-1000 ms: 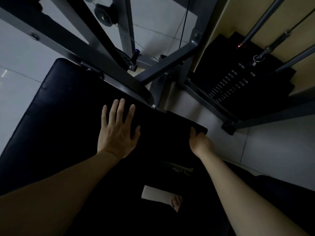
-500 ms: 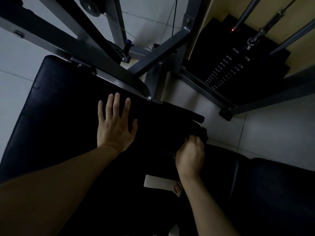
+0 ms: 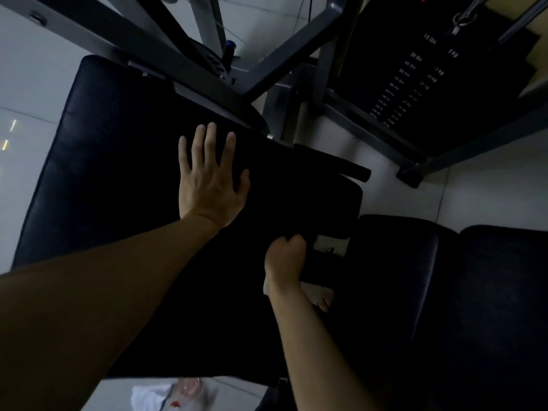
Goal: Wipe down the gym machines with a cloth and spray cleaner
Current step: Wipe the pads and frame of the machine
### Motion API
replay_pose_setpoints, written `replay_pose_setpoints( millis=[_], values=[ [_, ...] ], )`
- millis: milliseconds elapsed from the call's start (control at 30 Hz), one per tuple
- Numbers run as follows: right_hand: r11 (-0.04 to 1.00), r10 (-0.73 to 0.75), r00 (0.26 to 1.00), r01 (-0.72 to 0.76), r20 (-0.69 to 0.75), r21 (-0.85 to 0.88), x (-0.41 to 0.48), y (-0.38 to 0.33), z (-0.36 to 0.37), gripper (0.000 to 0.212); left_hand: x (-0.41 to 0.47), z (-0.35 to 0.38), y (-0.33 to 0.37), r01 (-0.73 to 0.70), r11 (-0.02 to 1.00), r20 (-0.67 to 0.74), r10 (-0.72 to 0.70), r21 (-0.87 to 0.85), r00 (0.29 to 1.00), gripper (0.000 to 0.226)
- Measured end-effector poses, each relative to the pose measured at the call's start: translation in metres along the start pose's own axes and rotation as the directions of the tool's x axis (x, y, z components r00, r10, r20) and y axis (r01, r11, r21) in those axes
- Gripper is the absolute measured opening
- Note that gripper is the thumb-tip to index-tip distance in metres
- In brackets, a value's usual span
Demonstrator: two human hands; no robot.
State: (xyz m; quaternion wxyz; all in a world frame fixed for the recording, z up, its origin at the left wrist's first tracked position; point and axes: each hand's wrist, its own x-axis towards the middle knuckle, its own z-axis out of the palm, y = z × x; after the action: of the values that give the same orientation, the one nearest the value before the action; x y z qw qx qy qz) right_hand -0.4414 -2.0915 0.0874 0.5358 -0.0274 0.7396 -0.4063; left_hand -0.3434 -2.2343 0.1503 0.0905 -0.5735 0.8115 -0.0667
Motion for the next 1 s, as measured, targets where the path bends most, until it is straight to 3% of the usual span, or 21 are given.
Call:
replay_pose_setpoints(
  millis=[67,100,167,200,233,267,333,367,400,433,500,600,700,767,833,933,1000],
  values=[
    [0.967,-0.088,0.968,0.140,0.234,-0.215,-0.011,0.012,-0.016,0.025,0.000,-0.001,0.000,-0.007,1.000,0.003,0.007,-0.006,1.000,0.073],
    [0.896,-0.091,0.930,0.232,0.356,-0.378,-0.016,0.027,-0.031,0.021,-0.001,-0.002,0.001,-0.009,1.000,0.000,0.009,-0.007,1.000,0.073],
    [0.620,-0.023,0.818,0.462,0.574,-0.634,-0.030,0.046,-0.057,0.023,0.000,-0.003,0.000,-0.010,1.000,-0.001,0.010,-0.006,1.000,0.073],
    [0.509,0.032,0.791,0.513,0.611,-0.691,-0.035,0.043,-0.065,0.021,0.000,-0.004,0.000,-0.011,1.000,0.000,0.011,-0.011,1.000,0.073],
    [0.475,0.114,0.772,0.511,0.626,-0.717,-0.033,0.037,-0.067,0.012,-0.002,-0.004,0.000,-0.007,1.000,-0.003,0.007,-0.016,1.000,0.073],
    [0.538,0.184,0.764,0.448,0.619,-0.714,-0.030,0.024,-0.060,0.015,-0.001,-0.004,0.000,-0.002,1.000,-0.013,0.001,-0.016,1.000,0.073],
    [0.865,0.262,0.798,0.056,0.543,-0.499,-0.016,0.000,-0.049,0.019,-0.001,-0.004,0.001,-0.007,1.000,-0.009,0.007,-0.017,1.000,0.073],
    [0.944,0.267,0.816,-0.114,0.512,-0.311,-0.009,-0.010,-0.045,0.025,0.000,-0.003,0.001,-0.011,1.000,-0.006,0.011,-0.018,1.000,0.073],
    [0.958,0.285,0.813,-0.233,0.507,-0.166,-0.001,-0.016,-0.041,0.034,0.000,-0.002,0.001,-0.009,1.000,-0.007,0.009,-0.016,1.000,0.073],
    [0.960,0.277,0.792,-0.251,0.545,-0.124,-0.001,-0.016,-0.041,0.038,0.000,-0.001,0.000,-0.008,1.000,-0.008,0.008,-0.017,1.000,0.073],
    [0.949,0.271,0.746,-0.104,0.608,-0.296,-0.017,-0.010,-0.049,0.034,0.000,-0.001,-0.001,-0.015,1.000,-0.005,0.015,-0.022,1.000,0.072],
    [0.775,0.286,0.747,0.188,0.600,-0.603,-0.034,0.003,-0.058,0.022,0.001,0.000,-0.001,-0.018,0.999,-0.017,0.017,-0.035,1.000,0.073],
    [0.405,0.229,0.751,0.504,0.619,-0.763,-0.038,0.005,-0.064,0.009,0.001,0.000,-0.002,-0.020,0.999,-0.010,0.020,-0.025,1.000,0.074],
    [0.173,0.213,0.714,0.644,0.667,-0.745,-0.038,0.000,-0.076,0.022,0.001,-0.001,-0.002,-0.025,0.999,-0.001,0.025,-0.033,1.000,0.074],
    [-0.014,0.237,0.699,0.697,0.675,-0.717,-0.034,0.000,-0.088,0.029,0.001,-0.002,-0.002,-0.025,0.999,-0.001,0.025,-0.034,1.000,0.074],
    [-0.242,0.336,0.723,0.686,0.604,-0.686,-0.031,0.000,-0.101,0.022,0.001,-0.002,-0.002,-0.035,0.999,-0.001,0.035,-0.032,0.999,0.074],
    [-0.301,0.413,0.724,0.681,0.552,-0.668,-0.026,-0.005,-0.099,0.021,0.002,-0.001,-0.002,-0.036,0.999,0.000,0.036,-0.034,0.999,0.074]
  ],
)
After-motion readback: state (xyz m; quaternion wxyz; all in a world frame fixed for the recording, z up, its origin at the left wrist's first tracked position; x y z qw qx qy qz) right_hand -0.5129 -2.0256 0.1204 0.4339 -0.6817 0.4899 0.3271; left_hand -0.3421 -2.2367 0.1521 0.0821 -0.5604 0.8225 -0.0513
